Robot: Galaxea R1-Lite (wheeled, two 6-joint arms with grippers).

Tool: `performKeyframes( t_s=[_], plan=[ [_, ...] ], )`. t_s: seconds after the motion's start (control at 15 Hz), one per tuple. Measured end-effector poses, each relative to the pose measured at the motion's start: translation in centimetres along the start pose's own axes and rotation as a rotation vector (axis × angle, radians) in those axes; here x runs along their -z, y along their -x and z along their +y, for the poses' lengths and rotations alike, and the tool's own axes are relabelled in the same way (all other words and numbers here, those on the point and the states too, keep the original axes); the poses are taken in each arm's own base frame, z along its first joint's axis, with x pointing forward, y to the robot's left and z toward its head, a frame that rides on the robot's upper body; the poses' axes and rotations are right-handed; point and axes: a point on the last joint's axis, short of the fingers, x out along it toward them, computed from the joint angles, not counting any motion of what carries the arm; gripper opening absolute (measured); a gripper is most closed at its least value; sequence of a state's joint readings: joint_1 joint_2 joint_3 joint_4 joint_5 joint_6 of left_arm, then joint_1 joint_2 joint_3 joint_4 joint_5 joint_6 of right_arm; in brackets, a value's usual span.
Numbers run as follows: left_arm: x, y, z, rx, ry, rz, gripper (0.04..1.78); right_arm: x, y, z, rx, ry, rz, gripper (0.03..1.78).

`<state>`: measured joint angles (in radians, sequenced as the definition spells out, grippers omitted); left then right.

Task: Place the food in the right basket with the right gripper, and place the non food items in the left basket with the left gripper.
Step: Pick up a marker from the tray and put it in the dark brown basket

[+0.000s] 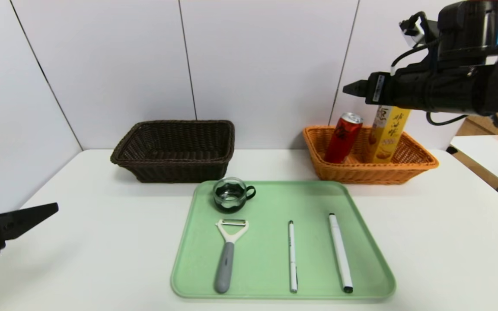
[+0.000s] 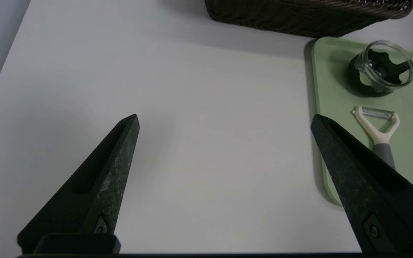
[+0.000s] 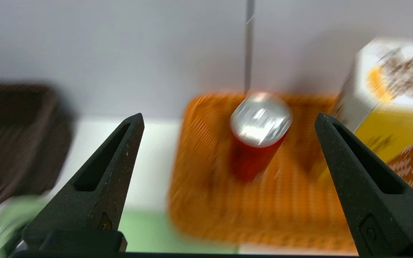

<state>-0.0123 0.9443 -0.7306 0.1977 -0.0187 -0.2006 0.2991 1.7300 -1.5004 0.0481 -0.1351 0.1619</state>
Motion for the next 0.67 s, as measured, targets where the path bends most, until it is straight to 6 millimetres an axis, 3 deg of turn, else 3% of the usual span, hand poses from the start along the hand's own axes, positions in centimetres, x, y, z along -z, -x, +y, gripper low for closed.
performKeyframes(
  t_s=[0.13,0.33,0.47,0.67],
  plan=[
    [-1.9,-0.4,-0.4,0.002,0.058,-0.029,1.69,-0.3,3.3,1.1,-0.087,-0.066,0.226,1.66],
    [-3.4,-1.6,-0.6,-0.015,0.173,-0.068,1.69,2.2,6.8,2.9,-0.137,-0.175,0.650,1.67],
    [-3.2,-2.3,-0.5,-0.047,0.133,-0.070,1.69,4.0,7.8,3.7,-0.081,-0.203,0.842,1.68],
    [-2.8,-2.6,-0.5,-0.053,0.088,-0.051,1.69,6.2,7.9,5.0,-0.059,-0.156,0.971,1.69]
  ],
)
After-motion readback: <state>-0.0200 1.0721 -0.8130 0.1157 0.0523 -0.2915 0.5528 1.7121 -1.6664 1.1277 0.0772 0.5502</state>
